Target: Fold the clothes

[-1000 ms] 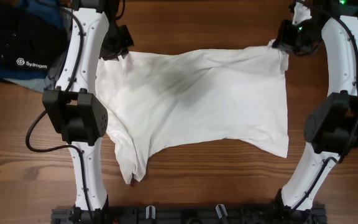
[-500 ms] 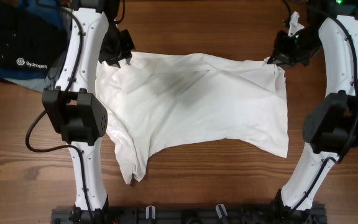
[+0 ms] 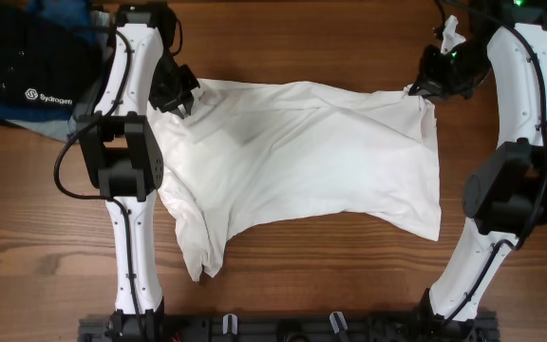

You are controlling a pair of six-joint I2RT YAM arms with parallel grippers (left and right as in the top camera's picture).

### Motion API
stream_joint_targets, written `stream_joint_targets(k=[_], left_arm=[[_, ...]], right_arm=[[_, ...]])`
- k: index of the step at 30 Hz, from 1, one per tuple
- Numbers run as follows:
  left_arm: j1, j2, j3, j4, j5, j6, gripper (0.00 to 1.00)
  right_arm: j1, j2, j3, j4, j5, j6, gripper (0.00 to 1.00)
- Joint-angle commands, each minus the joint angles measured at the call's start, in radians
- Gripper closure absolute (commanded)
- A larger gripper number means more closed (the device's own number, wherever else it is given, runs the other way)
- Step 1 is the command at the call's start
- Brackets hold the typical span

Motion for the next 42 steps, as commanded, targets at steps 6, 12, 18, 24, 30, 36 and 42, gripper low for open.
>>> stream_joint_targets(k=[6, 12, 18, 24, 30, 36, 42], left_arm=[[-0.001, 0.013, 0.001, 0.086, 0.018, -0.006, 0.70], [-0.002, 0.013, 0.001, 0.120, 0.019, -0.006, 0.62], [-0.001, 0.013, 0.001, 0.135, 0.066, -0.006, 0.59], [-0.002, 0.013, 0.001, 0.139, 0.143, -0.005, 0.62], [-0.002, 0.013, 0.001, 0.058, 0.157, 0.011, 0.59], [-0.002, 0.013, 0.001, 0.005, 0.156, 0.051, 0.61], [-0.002, 0.013, 0.001, 0.068, 0.156, 0.051, 0.60]], right_arm=[[0.005, -0.020, 0.018, 0.005, -0.016, 0.016, 0.96], [0.005, -0.020, 0.018, 0.009, -0.016, 0.014, 0.96], [0.005, -0.020, 0.018, 0.013, -0.016, 0.013, 0.96], [0.005, -0.020, 0.018, 0.022, -0.016, 0.013, 0.96], [0.005, -0.020, 0.018, 0.028, -0.016, 0.013, 0.95], [0.005, -0.020, 0.018, 0.029, -0.016, 0.014, 0.96], [0.005, -0.020, 0.018, 0.036, -0.016, 0.013, 0.96]])
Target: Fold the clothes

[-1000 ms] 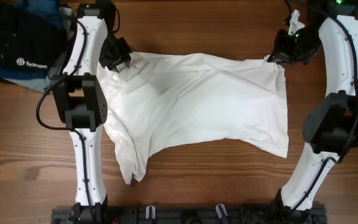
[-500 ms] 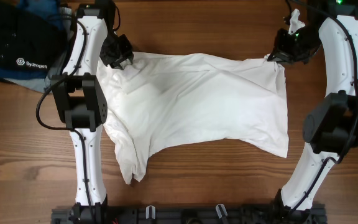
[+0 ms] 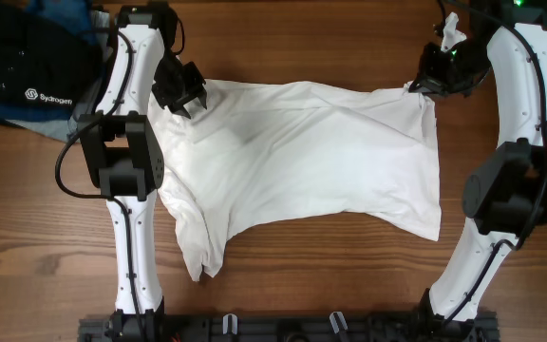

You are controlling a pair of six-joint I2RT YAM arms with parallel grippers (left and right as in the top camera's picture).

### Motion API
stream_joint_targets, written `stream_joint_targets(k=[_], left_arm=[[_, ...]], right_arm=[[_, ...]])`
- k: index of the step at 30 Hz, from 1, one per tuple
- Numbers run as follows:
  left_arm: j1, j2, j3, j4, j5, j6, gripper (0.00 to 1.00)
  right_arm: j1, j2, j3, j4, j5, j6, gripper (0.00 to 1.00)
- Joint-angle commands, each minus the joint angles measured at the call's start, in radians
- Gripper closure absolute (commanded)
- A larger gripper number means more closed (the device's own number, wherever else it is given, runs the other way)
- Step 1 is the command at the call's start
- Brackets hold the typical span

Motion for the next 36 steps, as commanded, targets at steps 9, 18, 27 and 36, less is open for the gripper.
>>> stream_joint_targets(k=[9, 18, 27, 36], left_arm=[[-0.035, 0.010, 0.001, 0.167, 0.018, 0.024, 0.55], [-0.048, 0.013, 0.000, 0.105, -0.048, 0.042, 0.65], [-0.028, 0.016, 0.000, 0.061, -0.098, 0.042, 0.57], [-0.028, 0.035, -0.001, 0.044, -0.140, 0.042, 0.57]], right_arm=[[0.005, -0.020, 0.018, 0.018, -0.016, 0.010, 0.96], [0.005, -0.020, 0.018, 0.023, -0.017, 0.002, 0.96], [0.005, -0.020, 0.018, 0.019, -0.017, 0.002, 0.96], [0.005, -0.020, 0.018, 0.021, -0.054, -0.011, 0.96]])
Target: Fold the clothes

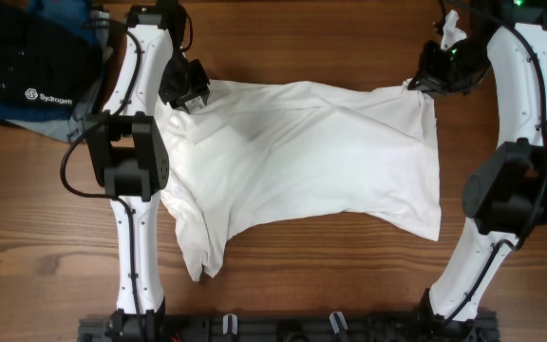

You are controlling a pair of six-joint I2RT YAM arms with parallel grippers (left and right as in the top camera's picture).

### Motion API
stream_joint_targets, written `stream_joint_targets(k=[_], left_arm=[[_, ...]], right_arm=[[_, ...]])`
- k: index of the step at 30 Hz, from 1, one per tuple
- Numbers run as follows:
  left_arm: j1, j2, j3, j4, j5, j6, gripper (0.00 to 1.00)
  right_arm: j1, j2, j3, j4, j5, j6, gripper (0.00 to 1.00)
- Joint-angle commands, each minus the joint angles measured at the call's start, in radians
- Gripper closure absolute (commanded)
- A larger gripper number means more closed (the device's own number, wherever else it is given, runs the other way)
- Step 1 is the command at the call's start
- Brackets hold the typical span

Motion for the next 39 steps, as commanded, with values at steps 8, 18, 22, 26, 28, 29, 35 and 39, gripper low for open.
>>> stream_joint_targets(k=[8, 18, 22, 26, 28, 29, 35, 39], left_arm=[[0.002, 0.084, -0.002, -0.024, -0.028, 0.010, 0.73], [0.001, 0.069, -0.002, 0.053, -0.005, -0.050, 0.96], [-0.003, 0.044, -0.002, 0.057, 0.004, -0.050, 0.96], [-0.003, 0.024, -0.002, 0.030, 0.017, -0.050, 0.96], [-0.003, 0.018, -0.002, 0.018, 0.017, -0.050, 0.89], [-0.003, 0.016, -0.002, 0.014, 0.017, -0.050, 0.86], [-0.003, 0.016, -0.002, -0.002, 0.045, -0.051, 0.69], [-0.003, 0.012, -0.001, 0.003, 0.048, -0.050, 0.78]], right_arm=[[0.005, -0.020, 0.018, 0.002, -0.036, -0.010, 0.96], [0.005, -0.020, 0.018, 0.002, -0.036, -0.009, 0.96], [0.005, -0.020, 0.018, 0.002, -0.036, -0.010, 0.96], [0.005, -0.020, 0.018, 0.000, -0.036, -0.010, 0.96], [0.005, -0.020, 0.018, -0.002, -0.036, -0.010, 0.96], [0.005, -0.020, 0.018, -0.002, -0.036, -0.010, 0.96], [0.005, -0.020, 0.018, -0.009, -0.036, -0.011, 0.96], [0.005, -0.020, 0.018, -0.009, -0.036, -0.010, 0.96]])
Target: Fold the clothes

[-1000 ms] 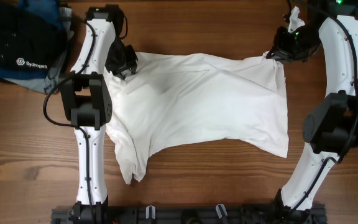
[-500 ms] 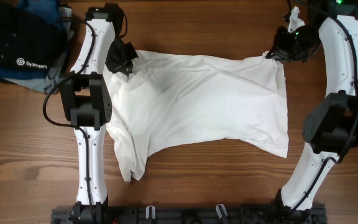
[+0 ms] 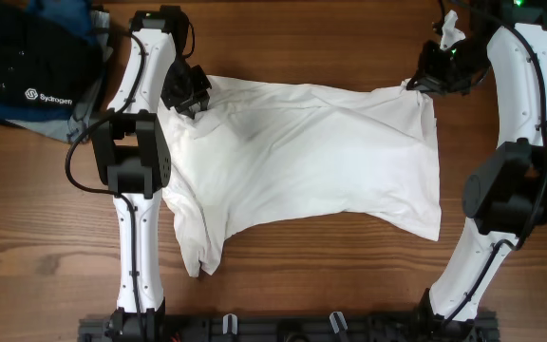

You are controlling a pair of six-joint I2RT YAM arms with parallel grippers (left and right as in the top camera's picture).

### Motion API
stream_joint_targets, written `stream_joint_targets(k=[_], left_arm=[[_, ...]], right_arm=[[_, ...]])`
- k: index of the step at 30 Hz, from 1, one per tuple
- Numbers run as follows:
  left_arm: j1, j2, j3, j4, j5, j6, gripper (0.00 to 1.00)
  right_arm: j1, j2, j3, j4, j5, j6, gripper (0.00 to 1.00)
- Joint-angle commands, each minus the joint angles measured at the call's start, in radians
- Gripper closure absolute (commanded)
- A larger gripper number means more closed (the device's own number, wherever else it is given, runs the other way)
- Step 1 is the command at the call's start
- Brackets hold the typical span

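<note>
A white garment (image 3: 302, 157) lies spread flat on the wooden table, with a narrow flap hanging toward the front left (image 3: 200, 249). My left gripper (image 3: 192, 95) is down on the garment's far left corner, and its jaws look shut on the cloth. My right gripper (image 3: 418, 85) is shut on the far right corner, which is pinched up slightly. Both arms reach in from the sides.
A pile of dark blue and black clothes (image 3: 27, 66) sits at the far left corner of the table (image 3: 311, 275). The left arm's base link (image 3: 129, 166) overlaps the garment's left edge. A black rail (image 3: 283, 328) runs along the front.
The left gripper has shifted slightly right and down onto the far left corner. The left arm has leaned a little further right. The right gripper and the garment stand as before.
The left gripper first sat at the garment's far left corner. Then it stood with its fingers spread open over that corner. Later it was drawn in closer there, and now it looks shut on it. The right gripper held the far right corner throughout.
</note>
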Motion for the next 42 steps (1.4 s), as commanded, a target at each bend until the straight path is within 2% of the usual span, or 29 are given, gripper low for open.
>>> stream_joint_targets(k=[1, 3, 4, 6, 9, 13, 14, 16, 18, 19, 20, 21, 24, 26, 31, 42], left_arm=[[-0.004, -0.036, -0.003, 0.010, 0.025, -0.003, 0.82], [-0.004, -0.044, -0.003, 0.023, 0.025, -0.003, 0.94], [-0.004, -0.053, -0.003, 0.031, 0.025, -0.003, 0.96], [-0.004, -0.066, -0.003, 0.039, 0.024, -0.004, 0.96], [-0.004, -0.090, -0.003, 0.043, 0.023, -0.003, 0.84], [-0.004, -0.120, -0.003, 0.045, 0.017, -0.003, 0.79], [-0.004, -0.126, -0.003, 0.044, 0.017, -0.003, 0.79], [-0.004, -0.131, -0.003, 0.044, 0.017, -0.003, 0.89], [-0.004, -0.132, -0.003, 0.043, 0.017, -0.003, 0.93], [-0.004, -0.132, -0.003, 0.040, 0.017, -0.002, 0.90], [-0.004, -0.132, -0.003, 0.037, 0.017, 0.003, 0.81], [-0.004, -0.132, -0.003, 0.034, 0.017, 0.005, 0.77], [-0.004, -0.132, -0.003, 0.032, 0.017, 0.006, 0.70], [-0.004, -0.132, -0.003, 0.026, 0.016, 0.008, 0.62], [-0.004, -0.132, -0.003, 0.014, -0.023, 0.011, 0.76], [-0.004, -0.130, -0.003, 0.014, -0.037, 0.011, 0.68]], right_arm=[[0.005, -0.020, 0.018, -0.004, -0.020, -0.008, 0.96], [0.005, -0.020, 0.018, -0.005, -0.020, -0.008, 0.96], [0.005, -0.020, 0.018, -0.005, -0.020, -0.008, 0.96], [0.005, -0.020, 0.018, -0.007, -0.020, -0.008, 0.96], [0.005, -0.020, 0.018, -0.007, -0.020, -0.007, 0.96], [0.005, -0.020, 0.018, -0.006, -0.020, -0.007, 0.96], [0.005, -0.020, 0.018, -0.007, -0.020, -0.007, 0.96], [0.005, -0.020, 0.018, -0.008, -0.020, -0.007, 0.96], [0.005, -0.020, 0.018, -0.010, -0.020, -0.007, 0.96], [0.005, -0.020, 0.018, -0.011, -0.020, -0.007, 0.96], [0.005, -0.020, 0.018, -0.013, -0.020, -0.007, 0.96], [0.005, -0.020, 0.018, -0.014, -0.020, -0.007, 0.96], [0.005, -0.020, 0.018, -0.016, -0.020, -0.008, 0.96], [0.005, -0.020, 0.018, -0.016, -0.020, -0.008, 0.96], [0.005, -0.020, 0.018, -0.017, -0.020, -0.008, 0.96], [0.005, -0.020, 0.018, -0.019, -0.020, -0.009, 0.96]])
